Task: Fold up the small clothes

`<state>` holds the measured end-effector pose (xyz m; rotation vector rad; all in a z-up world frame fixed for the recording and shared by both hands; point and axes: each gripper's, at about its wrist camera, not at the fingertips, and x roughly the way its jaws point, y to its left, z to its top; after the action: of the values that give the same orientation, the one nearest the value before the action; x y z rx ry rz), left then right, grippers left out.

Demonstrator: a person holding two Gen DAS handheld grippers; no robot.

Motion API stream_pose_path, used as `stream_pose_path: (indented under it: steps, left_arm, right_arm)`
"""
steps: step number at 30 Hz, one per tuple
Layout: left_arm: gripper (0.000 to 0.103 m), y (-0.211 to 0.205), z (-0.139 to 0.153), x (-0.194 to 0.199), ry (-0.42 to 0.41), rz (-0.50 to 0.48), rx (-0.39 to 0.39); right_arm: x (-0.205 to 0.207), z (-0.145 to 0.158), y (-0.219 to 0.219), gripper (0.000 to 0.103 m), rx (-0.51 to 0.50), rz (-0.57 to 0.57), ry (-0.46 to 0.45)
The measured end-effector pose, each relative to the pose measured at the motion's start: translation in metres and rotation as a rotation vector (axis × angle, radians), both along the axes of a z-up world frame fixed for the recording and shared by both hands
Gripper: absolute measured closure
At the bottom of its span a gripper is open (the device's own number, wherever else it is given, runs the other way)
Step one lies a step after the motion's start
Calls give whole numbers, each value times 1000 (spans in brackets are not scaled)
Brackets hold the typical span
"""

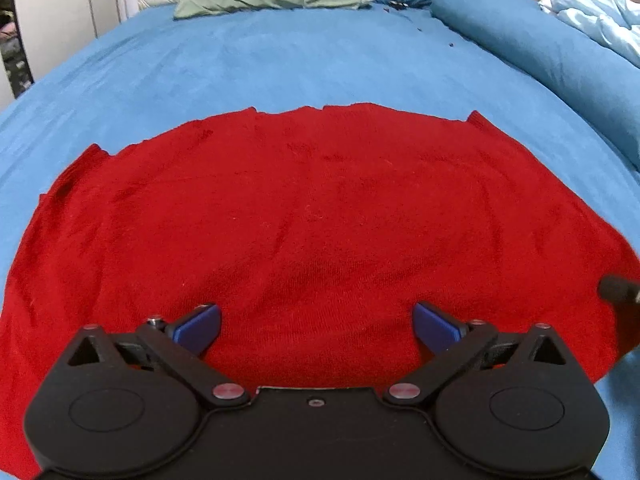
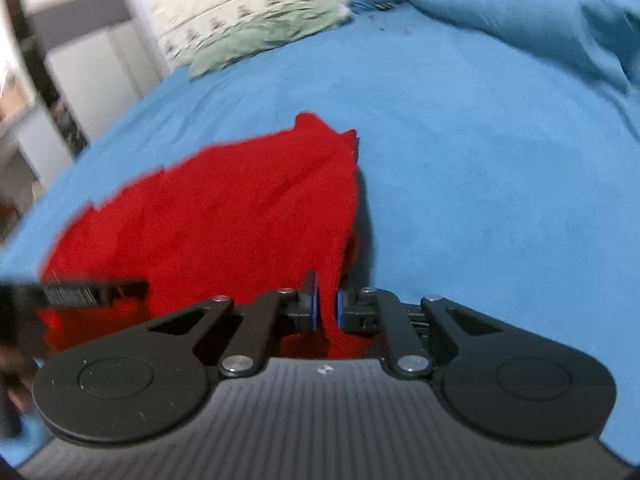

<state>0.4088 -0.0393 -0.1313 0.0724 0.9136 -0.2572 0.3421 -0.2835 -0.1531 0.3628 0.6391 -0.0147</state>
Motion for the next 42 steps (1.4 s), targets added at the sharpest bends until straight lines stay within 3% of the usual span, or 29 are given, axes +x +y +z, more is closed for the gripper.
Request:
stream_pose_path:
  steps: [3, 6, 9, 12, 15, 18, 21, 24, 25, 26, 27, 31, 34, 37, 42]
  left_arm:
    - [0, 16, 14, -2, -10, -2, -12]
    - [0, 45, 32, -11, -52, -9, 1]
    - [0, 85, 47, -23, -79, -9, 4]
    - [0, 133, 53, -41, -95, 20, -7]
    - [0, 175, 44, -60, -86, 67, -5]
    - [0, 201, 26, -76, -50, 86, -11]
    - [0, 214, 13, -88, -32, 87, -29]
    - [0, 220, 9, -94, -42, 78, -58]
    - [0, 221, 9, -95, -49, 76, -66]
    - [0, 221, 9, -95, -55, 73, -75]
    - [0, 223, 10, -93, -58, 70, -83]
    - [0, 225, 14, -97, -87, 66, -97]
    - [0, 223, 20, -100, -103, 79, -116]
    - [0, 219, 24, -97, -108, 87, -129]
    - [0, 211, 28, -92, -114, 97, -118]
  right_arm:
    - [2, 31, -5, 80, 130, -11, -21]
    - [10, 75, 10, 80, 212, 52, -77]
    - [26, 119, 54, 80, 241, 189, -130]
    - [49, 145, 128, 80, 258, 414, -138]
    - [71, 134, 208, 80, 250, 634, -57]
    - [94, 83, 286, 81, 211, 749, 104]
    - [105, 34, 326, 80, 146, 757, 231]
    - [102, 21, 336, 70, 105, 755, 224]
    - [101, 25, 335, 61, 108, 767, 212]
    - [102, 31, 334, 38, 112, 778, 206]
    - [98, 37, 333, 28, 111, 777, 194]
    - [77, 79, 298, 26, 113, 714, 49]
    - [36, 96, 263, 14, -43, 568, -95]
    - [-7, 78, 238, 14, -219, 430, -147]
    - [-42, 25, 236, 16, -324, 346, -118]
